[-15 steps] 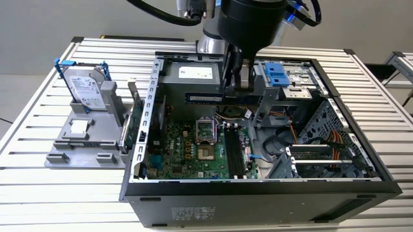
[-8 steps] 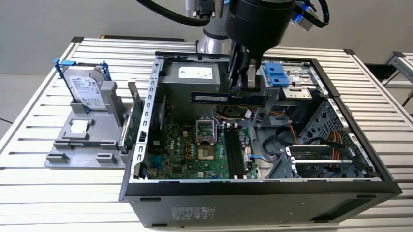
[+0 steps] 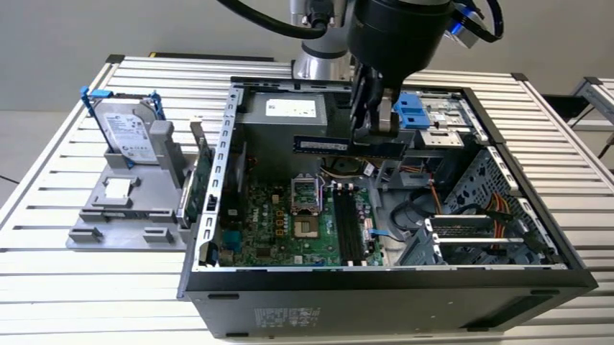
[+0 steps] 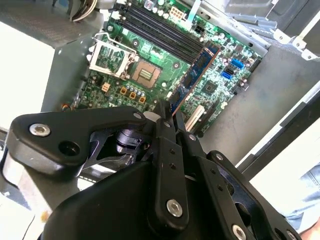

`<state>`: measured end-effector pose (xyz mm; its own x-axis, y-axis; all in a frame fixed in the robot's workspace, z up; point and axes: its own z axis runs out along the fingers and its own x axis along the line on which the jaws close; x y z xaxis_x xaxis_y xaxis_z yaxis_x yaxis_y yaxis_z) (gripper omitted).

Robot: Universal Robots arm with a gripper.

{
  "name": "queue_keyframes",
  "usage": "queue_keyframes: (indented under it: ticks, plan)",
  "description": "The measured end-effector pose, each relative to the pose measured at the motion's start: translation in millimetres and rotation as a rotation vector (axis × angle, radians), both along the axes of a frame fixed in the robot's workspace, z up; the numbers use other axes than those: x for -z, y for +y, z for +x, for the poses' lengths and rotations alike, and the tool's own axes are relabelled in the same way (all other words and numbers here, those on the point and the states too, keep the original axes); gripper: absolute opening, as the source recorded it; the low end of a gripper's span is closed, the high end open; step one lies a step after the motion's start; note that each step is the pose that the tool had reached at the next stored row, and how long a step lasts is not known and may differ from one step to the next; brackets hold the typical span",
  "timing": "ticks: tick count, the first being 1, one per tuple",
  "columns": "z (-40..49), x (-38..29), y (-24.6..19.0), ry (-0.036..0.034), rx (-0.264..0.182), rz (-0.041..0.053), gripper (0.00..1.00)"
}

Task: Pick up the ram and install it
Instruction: 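Pick up the ram and move it above insertion slot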

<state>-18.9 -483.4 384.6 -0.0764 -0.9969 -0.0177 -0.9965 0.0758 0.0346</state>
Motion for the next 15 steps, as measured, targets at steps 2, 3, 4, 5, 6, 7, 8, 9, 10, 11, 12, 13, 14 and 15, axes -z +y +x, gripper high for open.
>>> queue_keyframes:
  ticks: [2,3,4,5,6,7,8,9,10,11,12,13,14,15]
  plan:
    - [2.8,0.0,0.0,0.0000,0.007,0.0000,0.00]
    - [4.3,0.0,0.0,0.0000,0.011,0.0000,0.00]
    - [5.5,0.0,0.0,0.0000,0.014,0.0000,0.00]
    - [7.0,0.0,0.0,0.0000,0.017,0.0000,0.00]
    - [8.2,0.0,0.0,0.0000,0.021,0.0000,0.00]
    - [9.7,0.0,0.0,-0.0001,0.024,0.0001,0.00]
    - [11.1,0.0,0.0,-0.0001,0.028,0.0001,0.00]
    - [12.6,0.0,0.0,-0.0001,0.031,0.0001,0.00]
    - [13.9,0.1,0.0,-0.0001,0.034,0.0001,0.00]
    - [15.4,0.0,0.0,0.0000,0.037,0.0000,0.00]
    - [16.8,0.0,0.0,0.0000,0.040,0.0000,0.00]
    - [18.3,0.0,0.0,0.0000,0.043,0.0000,0.00]
    - [19.8,0.0,0.1,0.0000,0.046,0.0000,0.00]
    - [21.5,0.0,0.1,0.0000,0.049,-0.0001,0.00]
